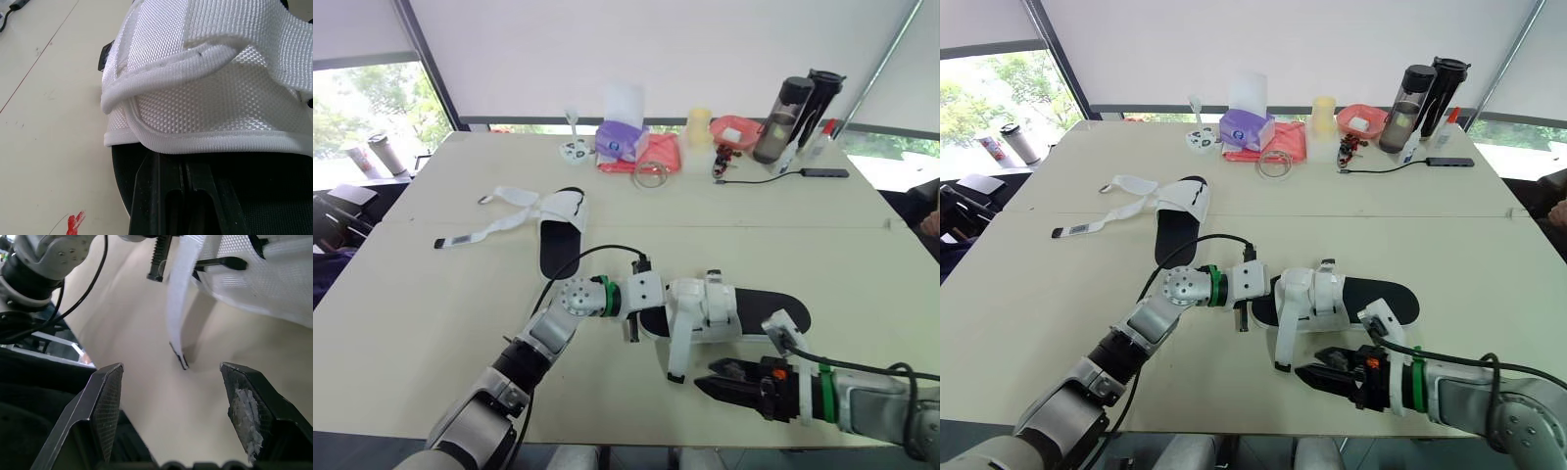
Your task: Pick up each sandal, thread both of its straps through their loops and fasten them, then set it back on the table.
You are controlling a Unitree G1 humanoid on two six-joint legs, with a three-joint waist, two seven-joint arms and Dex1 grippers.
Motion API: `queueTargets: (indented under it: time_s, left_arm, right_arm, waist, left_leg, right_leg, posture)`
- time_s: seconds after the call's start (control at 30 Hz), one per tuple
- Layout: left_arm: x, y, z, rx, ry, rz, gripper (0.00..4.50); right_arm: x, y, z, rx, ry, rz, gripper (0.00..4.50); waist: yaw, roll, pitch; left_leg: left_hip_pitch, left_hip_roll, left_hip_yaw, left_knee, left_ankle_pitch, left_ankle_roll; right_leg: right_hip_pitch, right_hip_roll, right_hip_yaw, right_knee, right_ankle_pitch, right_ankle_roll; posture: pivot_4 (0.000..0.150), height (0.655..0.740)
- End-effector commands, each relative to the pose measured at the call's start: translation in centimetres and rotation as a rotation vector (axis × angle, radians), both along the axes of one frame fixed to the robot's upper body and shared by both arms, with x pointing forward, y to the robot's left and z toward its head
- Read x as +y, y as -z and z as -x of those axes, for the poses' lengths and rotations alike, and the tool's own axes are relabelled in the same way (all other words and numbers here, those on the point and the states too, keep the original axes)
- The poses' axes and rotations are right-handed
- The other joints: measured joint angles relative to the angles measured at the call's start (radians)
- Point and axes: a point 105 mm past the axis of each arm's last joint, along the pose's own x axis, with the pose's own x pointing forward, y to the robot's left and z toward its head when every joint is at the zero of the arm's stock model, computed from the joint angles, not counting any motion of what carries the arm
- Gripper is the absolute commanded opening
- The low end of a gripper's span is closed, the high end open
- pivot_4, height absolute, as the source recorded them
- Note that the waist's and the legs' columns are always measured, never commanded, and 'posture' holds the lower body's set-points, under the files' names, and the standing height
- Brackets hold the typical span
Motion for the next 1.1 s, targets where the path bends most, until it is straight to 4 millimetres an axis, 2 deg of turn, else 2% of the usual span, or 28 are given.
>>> queueTargets:
  time_s: [0.03,0.23,0.27,0.33,0.5,0.67,0.73,0.93,1.0,1.1]
  left_arm:
    - [2.9,5.4,0.1,0.129,-0.090,-0.181,0.00]
    - [2.9,5.4,0.1,0.129,-0.094,-0.179,0.00]
    - [2.8,5.4,0.1,0.129,-0.094,-0.179,0.00]
    - [2.8,5.4,0.1,0.128,-0.095,-0.178,0.00]
    - [2.9,5.4,0.1,0.129,-0.098,-0.179,0.00]
    - [2.8,5.5,0.1,0.129,-0.097,-0.177,0.00]
    - [2.8,5.5,0.1,0.128,-0.095,-0.178,0.00]
    - [2.7,5.5,0.1,0.128,-0.089,-0.182,0.00]
    - [2.6,5.6,0.1,0.127,-0.087,-0.182,0.00]
    - [2.4,5.6,0.0,0.125,-0.086,-0.179,0.00]
  right_arm:
    - [0.8,-0.4,-1.0,-0.018,0.016,-0.047,3.36]
    - [2.2,-0.6,-1.8,-0.006,0.008,-0.108,3.36]
    - [2.3,-0.5,-1.9,-0.005,0.010,-0.107,3.13]
    - [2.4,-0.2,-2.1,-0.003,0.014,-0.098,2.54]
    - [2.6,0.2,-1.8,0.004,0.000,-0.075,0.01]
    - [2.8,-0.7,-1.6,-0.026,-0.021,-0.103,0.01]
    - [2.6,-2.4,-2.0,-0.096,-0.037,-0.117,0.01]
    - [1.8,-9.3,-3.7,-0.249,-0.134,-0.223,0.01]
    - [1.7,-10.3,-4.7,-0.251,-0.135,-0.232,0.01]
    - [1.4,-10.0,-6.3,-0.243,-0.103,-0.201,0.01]
  waist:
    - [0.000,0.000,0.000]
    - [0.000,0.000,0.000]
    - [0.000,0.000,0.000]
    - [0.000,0.000,0.000]
    - [0.000,0.000,0.000]
    - [0.000,0.000,0.000]
    - [0.000,0.000,0.000]
    - [0.000,0.000,0.000]
    - [0.000,-0.001,0.000]
    - [0.003,-0.001,0.000]
  left_leg:
    - [0.000,0.000,0.000,0.000,0.000,0.000]
    - [0.000,0.000,-0.001,0.000,0.000,0.000]
    - [0.001,0.000,-0.001,0.000,0.000,0.000]
    - [0.001,0.000,-0.001,0.000,0.000,0.000]
    - [0.001,0.000,-0.001,0.000,0.000,0.000]
    - [0.001,0.000,-0.001,0.000,0.000,0.000]
    - [0.001,0.000,-0.001,0.000,0.000,0.000]
    - [0.002,0.000,-0.001,0.001,0.000,0.000]
    - [0.002,0.000,-0.001,0.001,0.000,0.000]
    - [0.001,0.000,-0.001,0.001,0.001,0.001]
  right_leg:
    - [0.000,0.000,0.000,0.000,0.000,0.000]
    - [0.000,0.000,-0.001,0.001,0.000,0.000]
    - [0.000,0.001,-0.001,0.001,0.000,0.000]
    - [0.000,0.001,-0.001,0.001,0.000,0.000]
    - [0.000,0.001,-0.001,0.002,0.000,0.000]
    - [0.000,0.001,-0.001,0.002,0.000,0.000]
    - [0.000,0.001,-0.001,0.002,0.000,0.000]
    - [0.001,0.001,-0.001,0.002,0.001,0.001]
    - [0.001,0.001,-0.001,0.002,0.001,0.001]
    - [0.001,0.001,-0.001,0.002,0.001,0.000]
  posture:
    - [0.150,0.7400]
    - [0.150,0.7400]
    - [0.150,0.7400]
    - [0.150,0.7400]
    - [0.150,0.7400]
    - [0.150,0.7400]
    - [0.150,0.7400]
    - [0.150,0.7400]
    - [0.150,0.7400]
    - [0.150,0.7400]
